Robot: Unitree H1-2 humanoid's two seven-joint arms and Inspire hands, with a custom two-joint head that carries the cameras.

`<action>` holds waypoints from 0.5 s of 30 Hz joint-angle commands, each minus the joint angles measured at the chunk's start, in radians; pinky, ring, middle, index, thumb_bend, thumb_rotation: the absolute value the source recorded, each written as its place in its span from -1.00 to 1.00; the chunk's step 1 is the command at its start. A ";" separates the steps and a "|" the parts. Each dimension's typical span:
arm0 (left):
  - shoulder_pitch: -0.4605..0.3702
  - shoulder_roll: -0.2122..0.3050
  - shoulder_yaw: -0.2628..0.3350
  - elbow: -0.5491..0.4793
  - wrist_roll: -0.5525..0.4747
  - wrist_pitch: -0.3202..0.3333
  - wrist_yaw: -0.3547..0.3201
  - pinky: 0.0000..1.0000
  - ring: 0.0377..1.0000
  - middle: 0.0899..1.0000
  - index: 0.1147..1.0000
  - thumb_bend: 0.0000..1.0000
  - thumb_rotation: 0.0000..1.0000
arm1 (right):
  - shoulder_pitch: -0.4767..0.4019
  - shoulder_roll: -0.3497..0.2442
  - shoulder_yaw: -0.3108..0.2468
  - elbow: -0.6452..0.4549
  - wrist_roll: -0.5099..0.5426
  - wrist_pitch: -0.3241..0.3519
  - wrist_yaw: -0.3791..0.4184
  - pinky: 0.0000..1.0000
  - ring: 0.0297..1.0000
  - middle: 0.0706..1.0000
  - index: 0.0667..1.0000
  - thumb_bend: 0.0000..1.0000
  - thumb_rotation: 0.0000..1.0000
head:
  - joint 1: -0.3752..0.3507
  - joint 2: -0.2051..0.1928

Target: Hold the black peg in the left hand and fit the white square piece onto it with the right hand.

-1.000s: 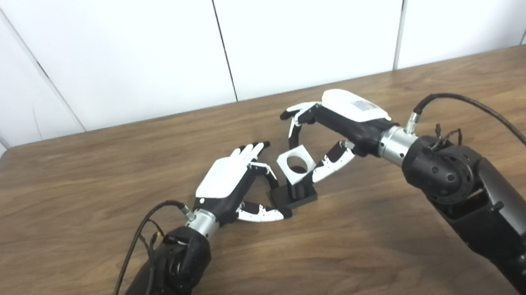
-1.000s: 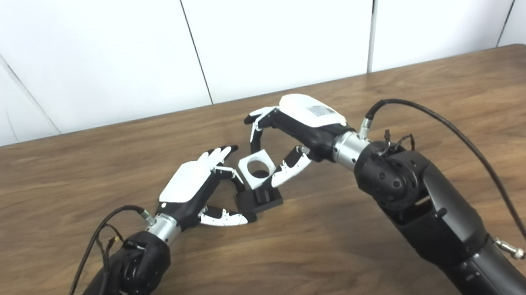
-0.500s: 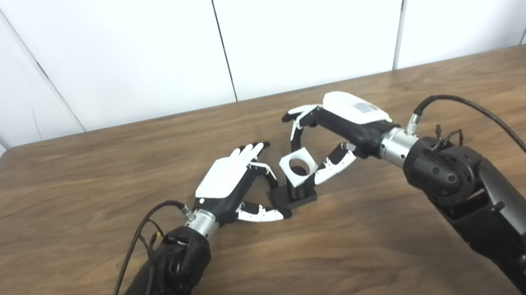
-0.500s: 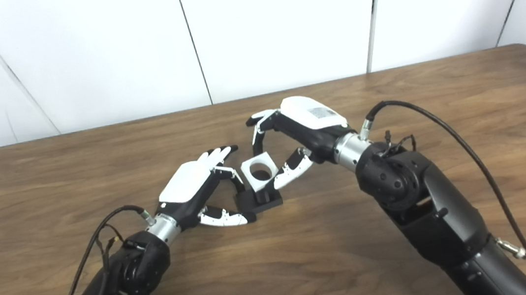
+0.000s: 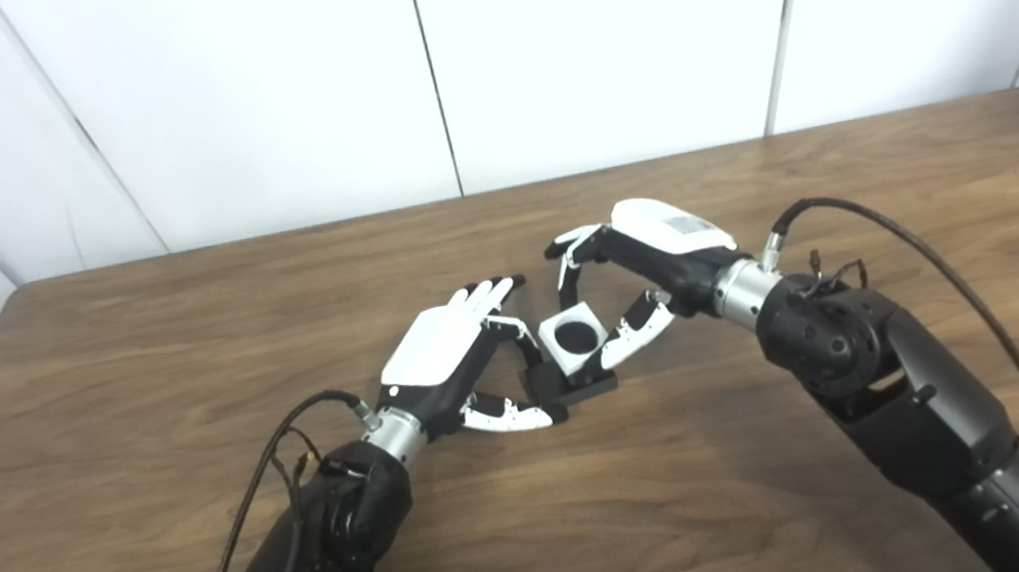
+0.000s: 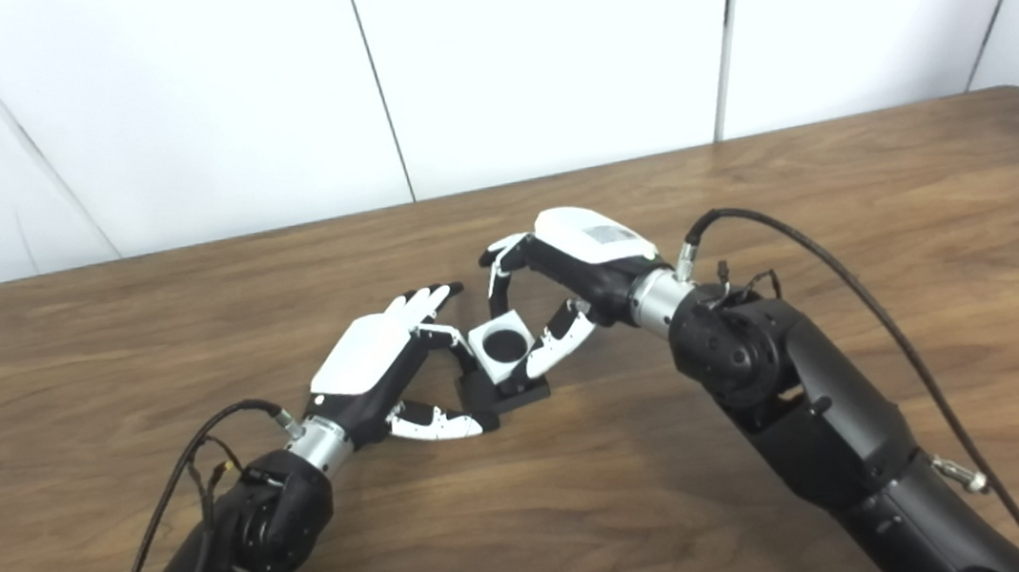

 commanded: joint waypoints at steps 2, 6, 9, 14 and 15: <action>0.045 0.023 -0.032 0.046 0.057 0.063 -0.078 1.00 1.00 1.00 0.19 0.85 -0.22 | -0.049 0.004 -0.003 -0.004 -0.011 -0.036 -0.031 0.56 0.68 0.66 -0.10 0.03 -0.70 | -0.002 0.000; 0.046 0.023 -0.033 0.044 0.057 0.064 -0.078 1.00 1.00 1.00 0.18 0.85 -0.23 | -0.052 0.005 -0.004 0.009 -0.015 -0.038 -0.035 0.56 0.68 0.66 -0.10 0.04 -0.70 | -0.002 0.000; 0.045 0.022 -0.032 0.052 0.054 0.054 -0.070 1.00 1.00 1.00 0.18 0.85 -0.22 | -0.056 0.004 -0.006 0.011 -0.014 -0.032 -0.032 0.58 0.70 0.66 -0.10 0.04 -0.71 | -0.002 0.001; 0.046 0.022 -0.031 0.052 0.051 0.050 -0.068 1.00 1.00 1.00 0.17 0.85 -0.22 | -0.061 0.004 -0.004 0.010 -0.016 -0.029 -0.029 0.60 0.71 0.67 -0.10 0.03 -0.70 | -0.001 0.003; 0.046 0.022 -0.031 0.050 0.051 0.051 -0.069 1.00 1.00 1.00 0.17 0.85 -0.22 | -0.061 0.004 -0.003 0.011 -0.018 -0.028 -0.029 0.60 0.70 0.67 -0.10 0.03 -0.70 | 0.000 0.003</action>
